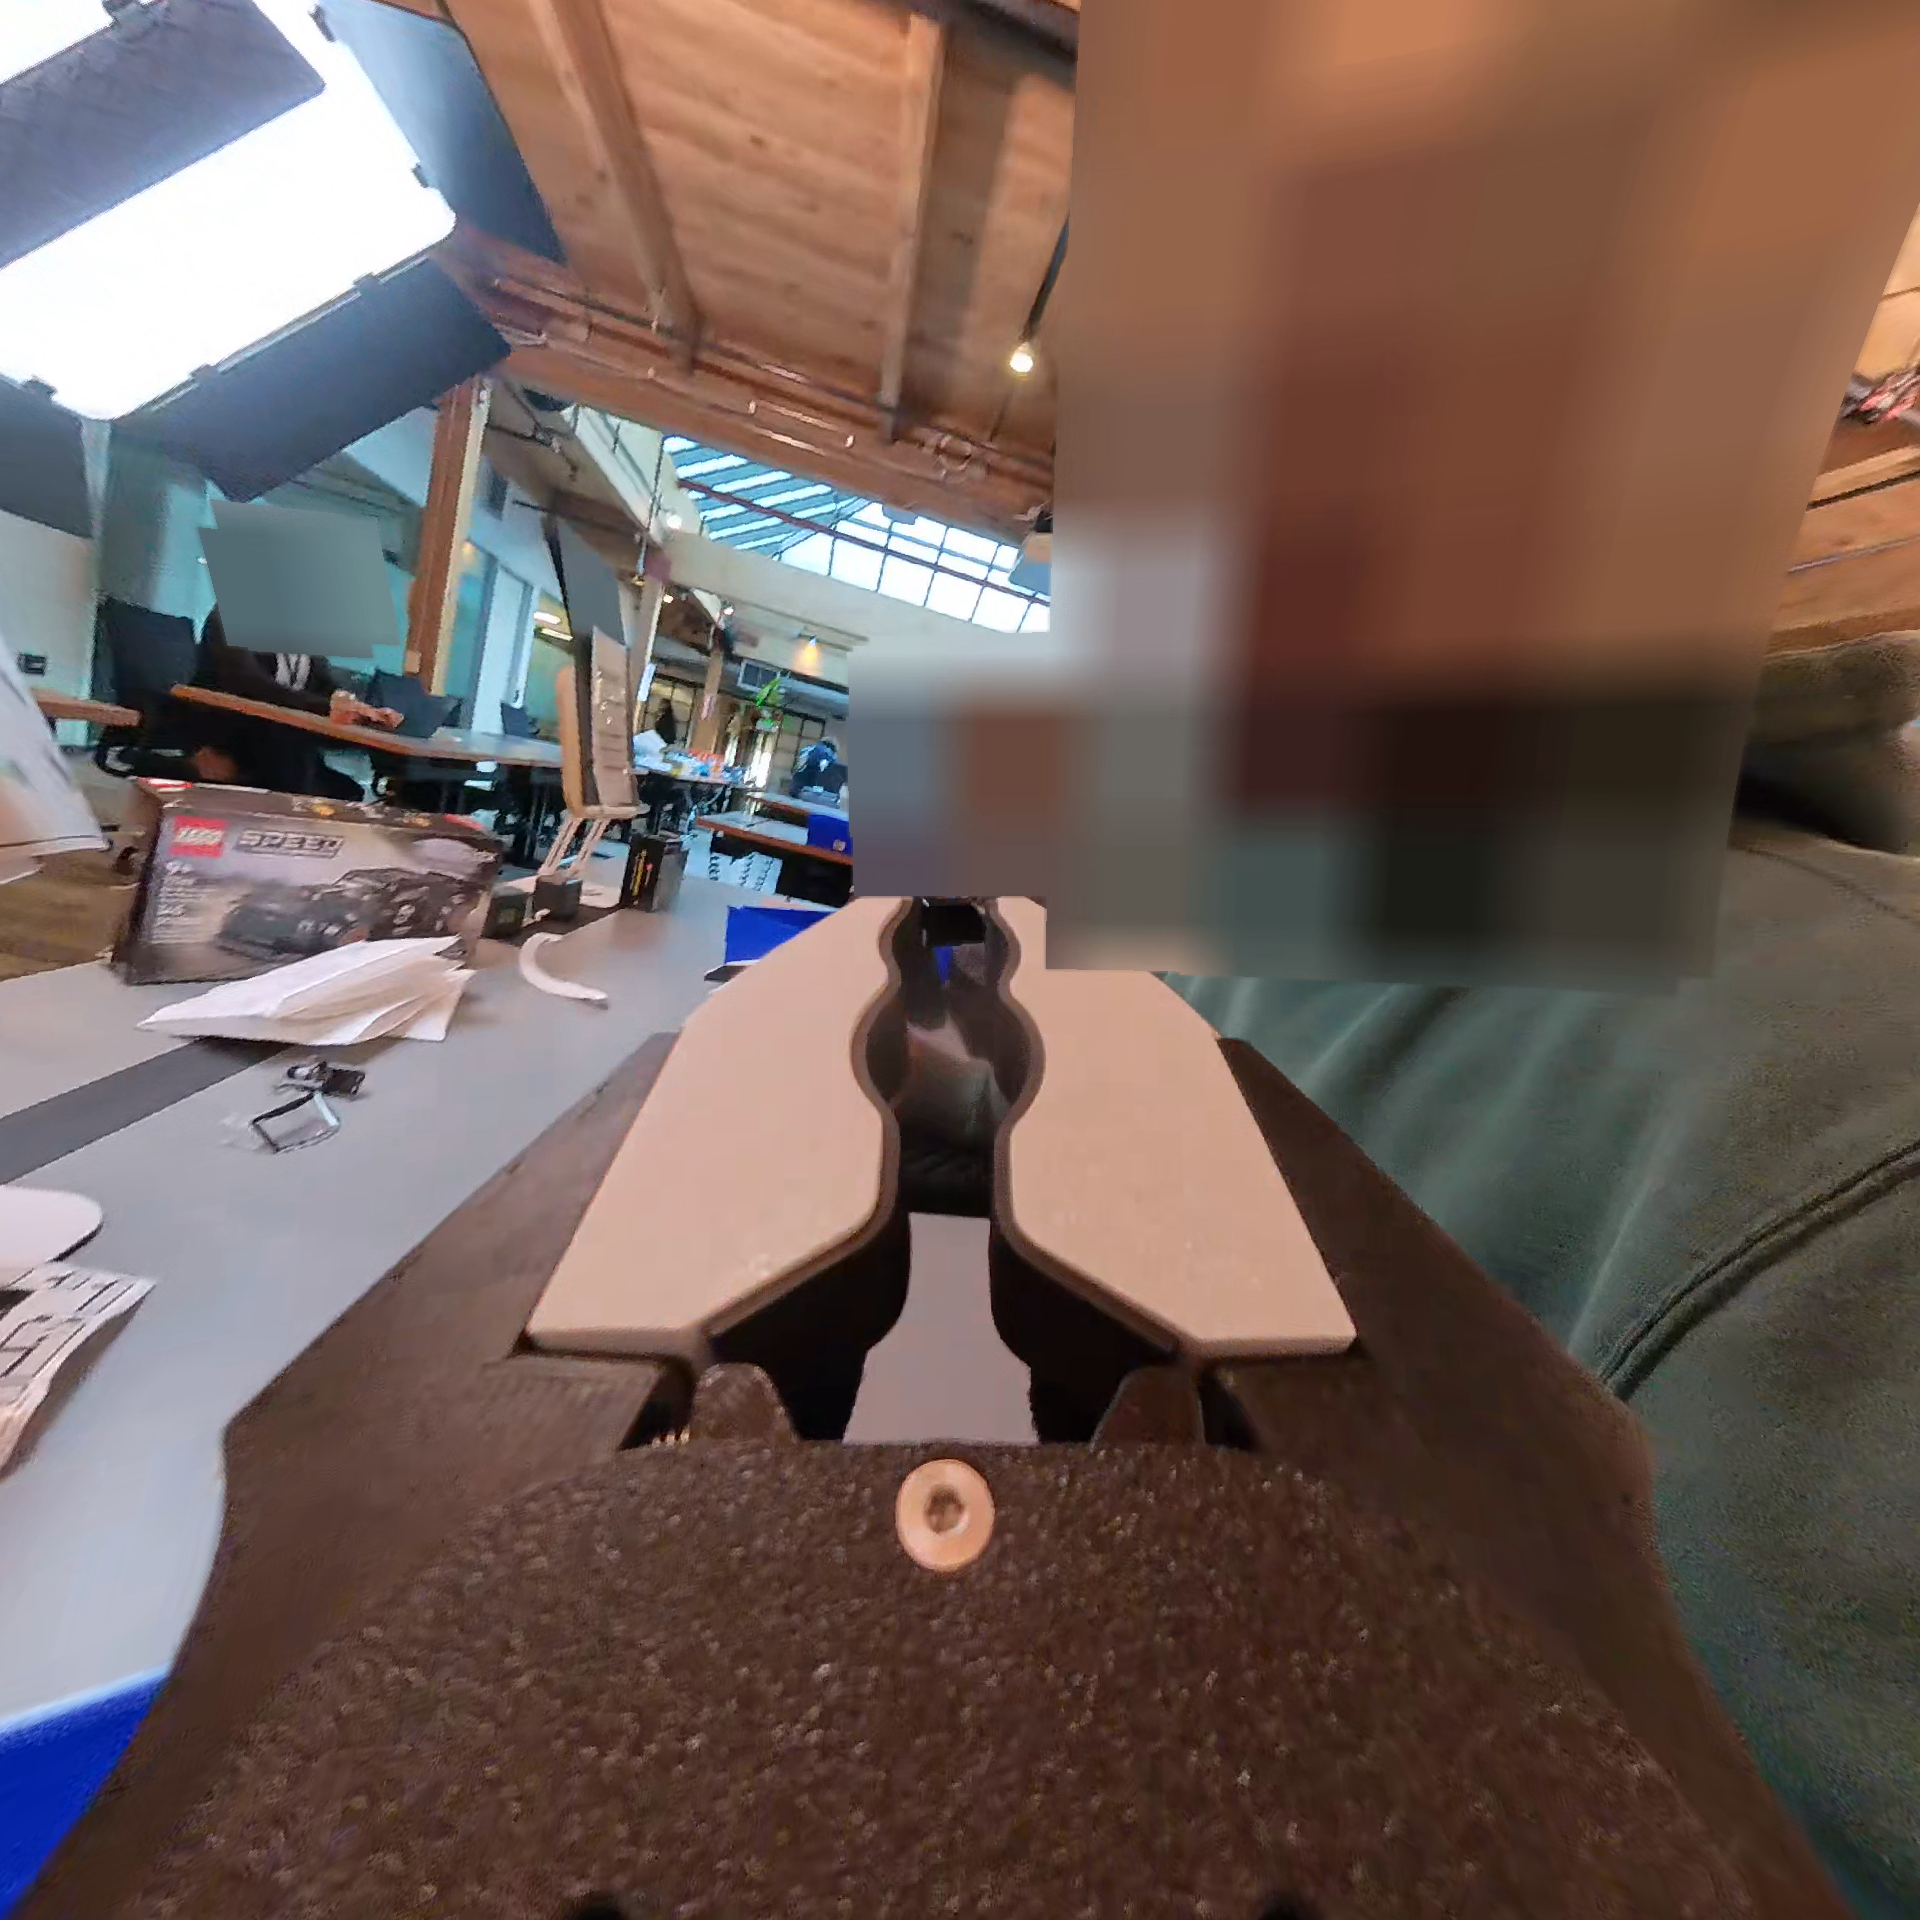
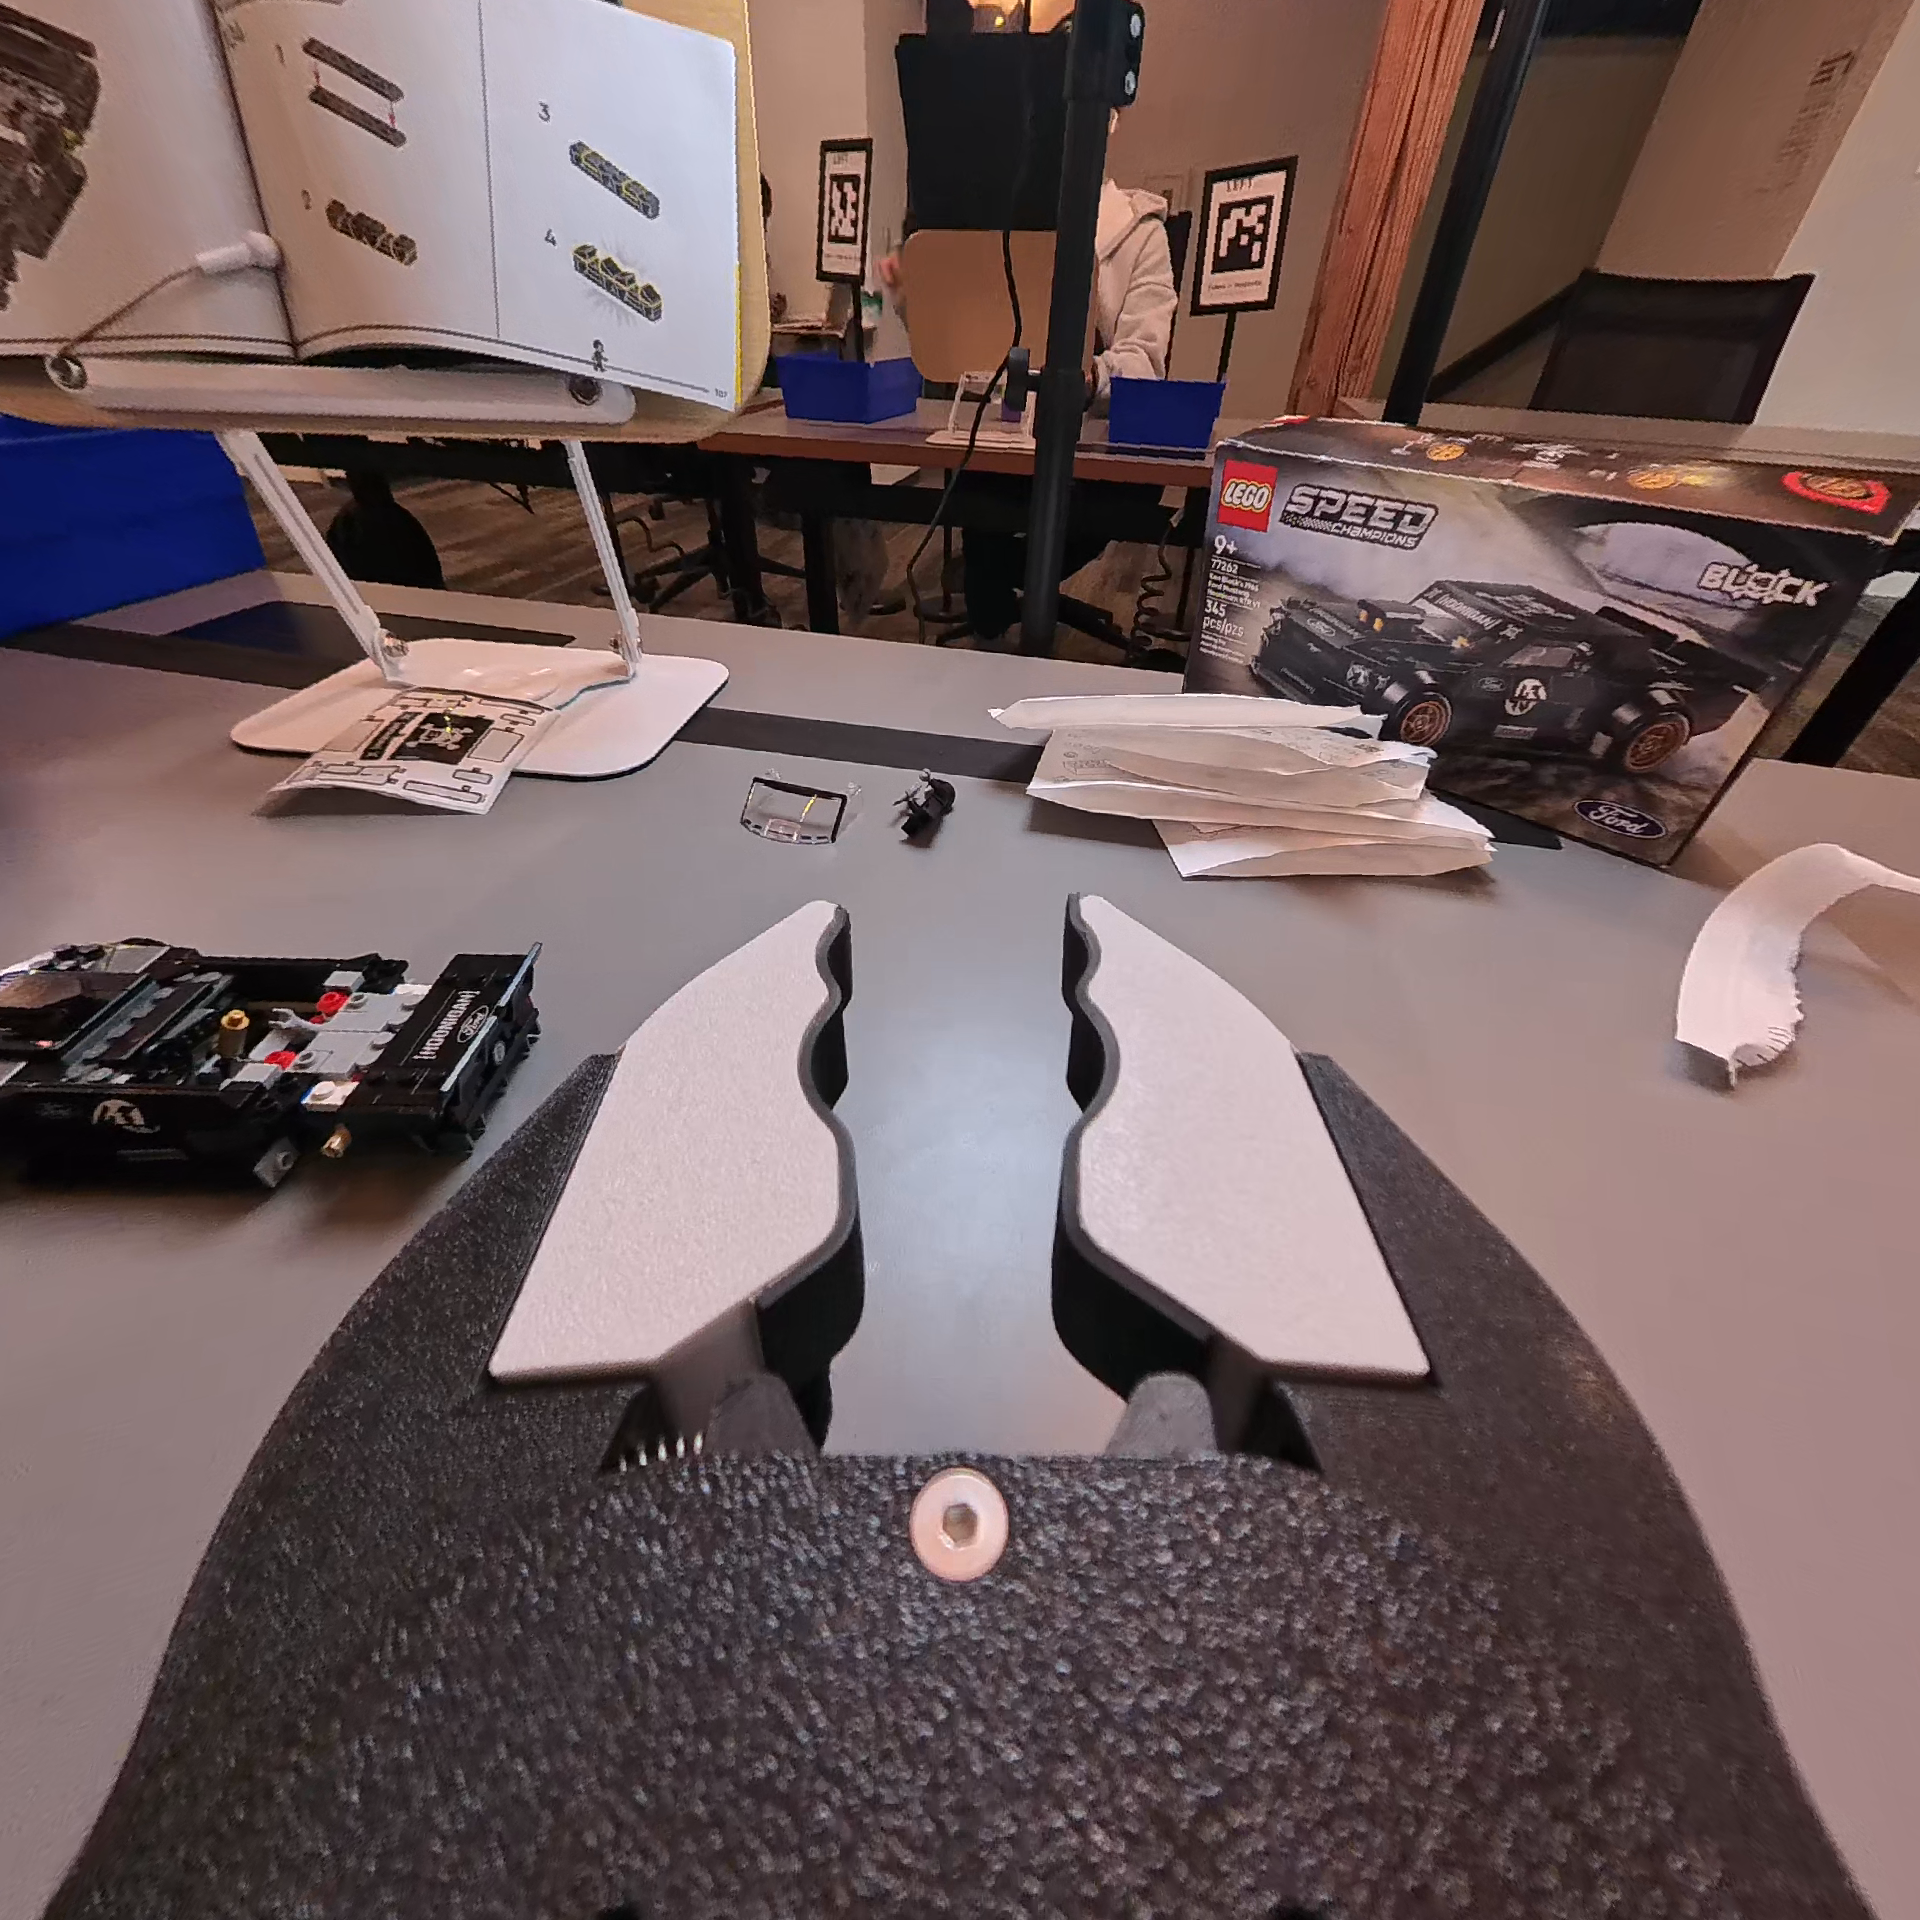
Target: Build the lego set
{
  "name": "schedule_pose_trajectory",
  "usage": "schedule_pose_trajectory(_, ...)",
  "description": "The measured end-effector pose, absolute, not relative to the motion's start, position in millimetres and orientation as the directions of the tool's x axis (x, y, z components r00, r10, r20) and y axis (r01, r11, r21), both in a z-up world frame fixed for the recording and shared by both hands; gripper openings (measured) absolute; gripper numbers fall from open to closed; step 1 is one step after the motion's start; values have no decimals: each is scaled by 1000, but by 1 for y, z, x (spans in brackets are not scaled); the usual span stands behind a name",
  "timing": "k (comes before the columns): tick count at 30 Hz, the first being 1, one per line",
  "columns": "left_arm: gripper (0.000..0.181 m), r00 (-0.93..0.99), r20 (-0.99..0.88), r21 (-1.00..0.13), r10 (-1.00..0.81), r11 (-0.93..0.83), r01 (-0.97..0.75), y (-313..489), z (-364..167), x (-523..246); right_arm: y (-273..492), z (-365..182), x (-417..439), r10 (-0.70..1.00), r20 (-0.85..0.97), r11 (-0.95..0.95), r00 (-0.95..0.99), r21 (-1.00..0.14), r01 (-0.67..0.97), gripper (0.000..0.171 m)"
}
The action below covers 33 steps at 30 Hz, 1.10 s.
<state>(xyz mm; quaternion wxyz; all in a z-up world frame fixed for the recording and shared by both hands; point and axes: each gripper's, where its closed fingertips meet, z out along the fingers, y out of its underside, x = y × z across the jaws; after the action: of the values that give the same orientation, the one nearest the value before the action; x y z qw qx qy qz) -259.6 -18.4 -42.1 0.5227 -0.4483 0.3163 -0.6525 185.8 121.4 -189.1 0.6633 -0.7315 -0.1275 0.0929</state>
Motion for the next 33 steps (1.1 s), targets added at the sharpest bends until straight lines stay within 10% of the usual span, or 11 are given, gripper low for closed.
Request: schedule_pose_trajectory(33,11,3,339,-825,-941,-296,482,3,-71,-258,124,-197,186,314,15,-119,949,-991,55,39)
